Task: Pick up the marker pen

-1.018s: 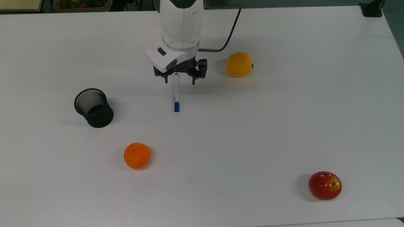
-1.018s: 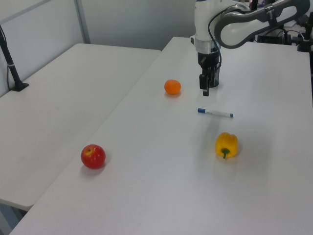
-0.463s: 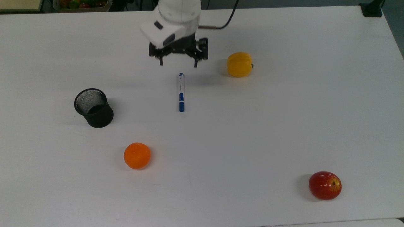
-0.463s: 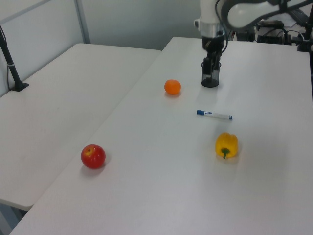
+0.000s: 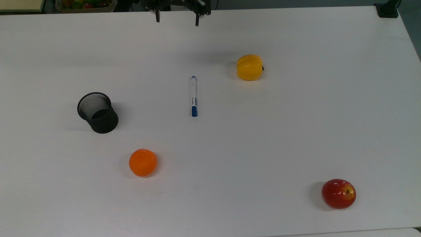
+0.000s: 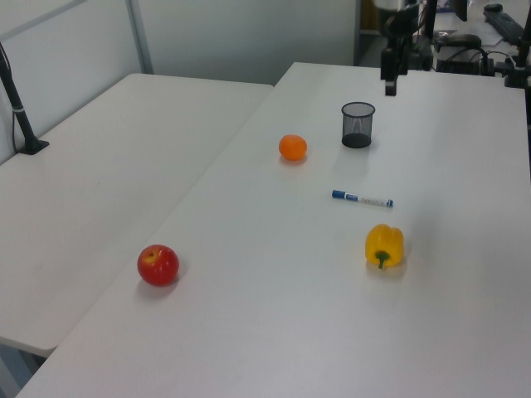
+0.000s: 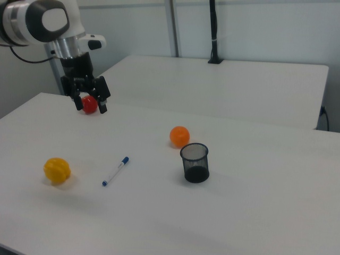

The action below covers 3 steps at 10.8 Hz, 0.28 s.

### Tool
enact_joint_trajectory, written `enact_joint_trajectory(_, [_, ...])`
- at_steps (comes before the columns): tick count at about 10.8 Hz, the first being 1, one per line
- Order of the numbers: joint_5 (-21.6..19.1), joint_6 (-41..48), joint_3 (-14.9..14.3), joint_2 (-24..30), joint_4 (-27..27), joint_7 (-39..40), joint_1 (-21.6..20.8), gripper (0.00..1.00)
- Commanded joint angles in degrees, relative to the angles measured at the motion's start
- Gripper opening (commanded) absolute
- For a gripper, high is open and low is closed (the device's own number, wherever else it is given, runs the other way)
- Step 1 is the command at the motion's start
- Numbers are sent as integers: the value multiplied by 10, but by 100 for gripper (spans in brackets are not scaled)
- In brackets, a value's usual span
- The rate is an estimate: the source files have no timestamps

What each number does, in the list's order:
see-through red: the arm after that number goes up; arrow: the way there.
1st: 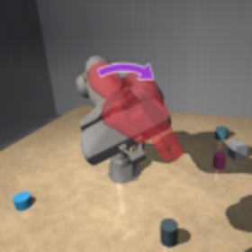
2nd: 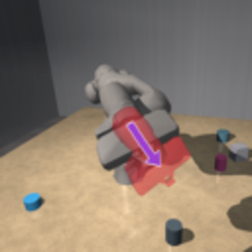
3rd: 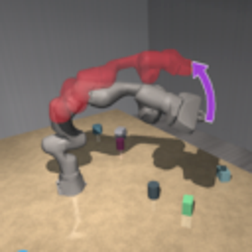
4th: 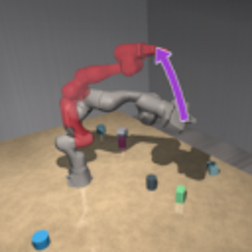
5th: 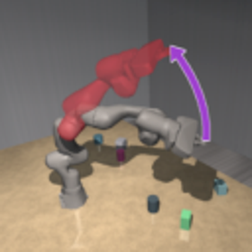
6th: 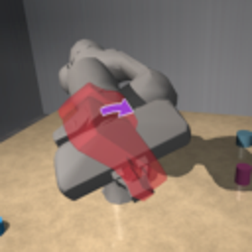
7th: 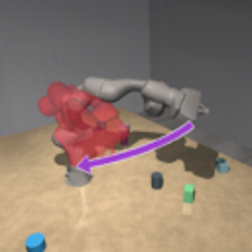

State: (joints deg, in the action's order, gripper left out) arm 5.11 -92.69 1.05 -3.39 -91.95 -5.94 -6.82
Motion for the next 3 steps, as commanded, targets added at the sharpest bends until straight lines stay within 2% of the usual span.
enact_joint_trajectory(1, [1, 26, -5, 39, -19, 36, 9, 100])
enact_joint_trajectory(3, [1, 29, -5, 40, -18, 36, 10, 100])
